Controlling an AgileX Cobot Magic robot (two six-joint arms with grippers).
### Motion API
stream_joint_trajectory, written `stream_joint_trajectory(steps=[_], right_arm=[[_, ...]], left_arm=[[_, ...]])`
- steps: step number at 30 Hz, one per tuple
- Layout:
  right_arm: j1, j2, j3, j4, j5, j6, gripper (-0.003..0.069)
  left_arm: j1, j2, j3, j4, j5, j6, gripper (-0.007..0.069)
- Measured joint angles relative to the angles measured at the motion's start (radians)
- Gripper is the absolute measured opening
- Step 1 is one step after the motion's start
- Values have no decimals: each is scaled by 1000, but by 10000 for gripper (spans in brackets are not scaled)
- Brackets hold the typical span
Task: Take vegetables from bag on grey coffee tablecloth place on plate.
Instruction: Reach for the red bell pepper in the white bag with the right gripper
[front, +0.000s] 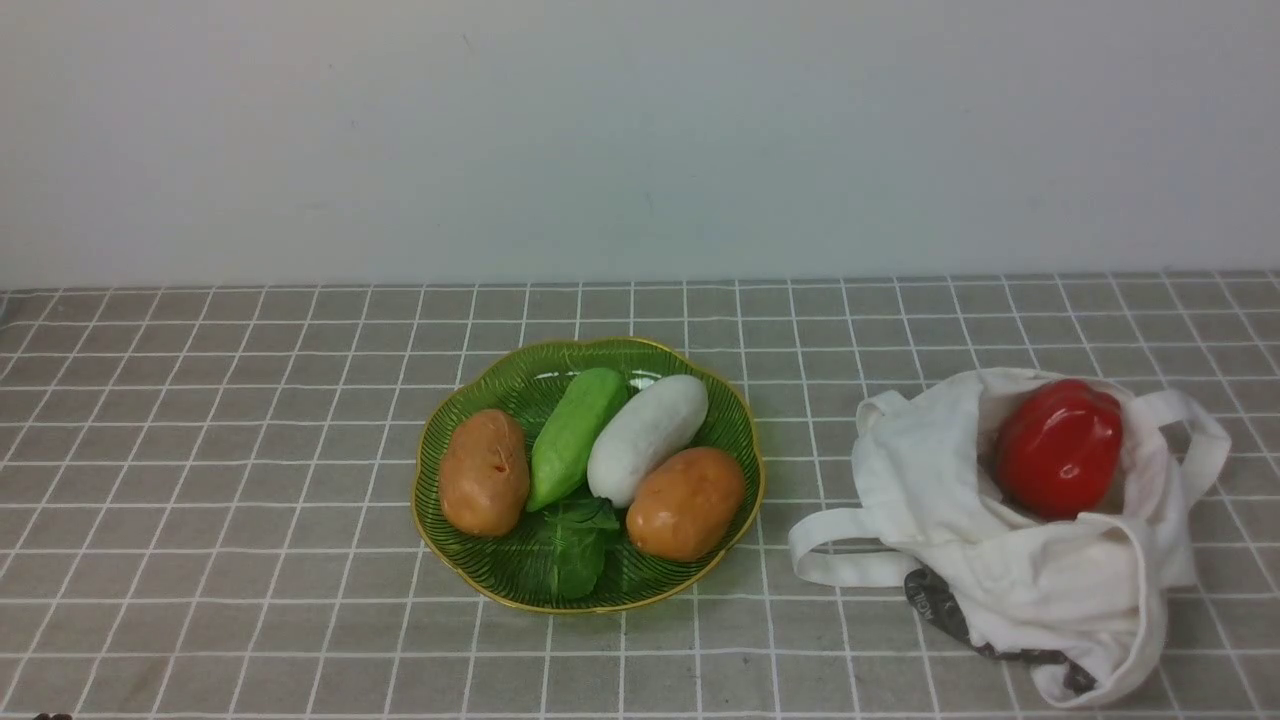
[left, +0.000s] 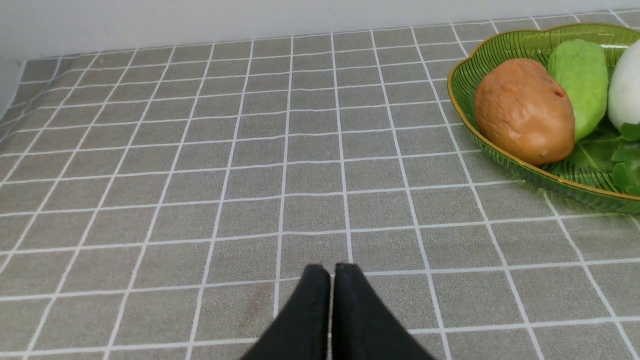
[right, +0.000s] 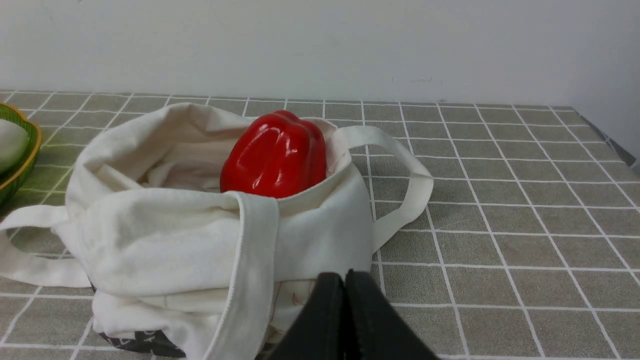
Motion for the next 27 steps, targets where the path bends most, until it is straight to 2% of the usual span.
stream_joint_trajectory(steps=[9, 11, 13, 14, 16, 17, 18, 19, 24, 27], right_arm=[[0, 0, 3, -1, -19, 10, -15], [0, 0, 10, 62, -91, 52, -15], [0, 0, 9, 194, -209, 136, -15], [0, 0, 9, 208, -221, 145, -15], [0, 0, 9, 321, -308, 214, -15], [0, 0, 9, 438, -389, 261, -15], [0, 0, 9, 447, -398, 266, -15], [0, 0, 9, 507, -435, 268, -15], [0, 0, 9, 534, -448, 181, -15], [0, 0, 9, 580, -475, 179, -15]], left_arm=[[0, 0, 0, 0, 0, 0, -5], [0, 0, 0, 0, 0, 0, -5], [0, 0, 0, 0, 0, 0, -5], [0, 0, 0, 0, 0, 0, -5], [0, 0, 0, 0, 0, 0, -5], [0, 0, 0, 0, 0, 0, -5], [0, 0, 0, 0, 0, 0, -5], [0, 0, 0, 0, 0, 0, -5], [0, 0, 0, 0, 0, 0, -5], [0, 0, 0, 0, 0, 0, -5]])
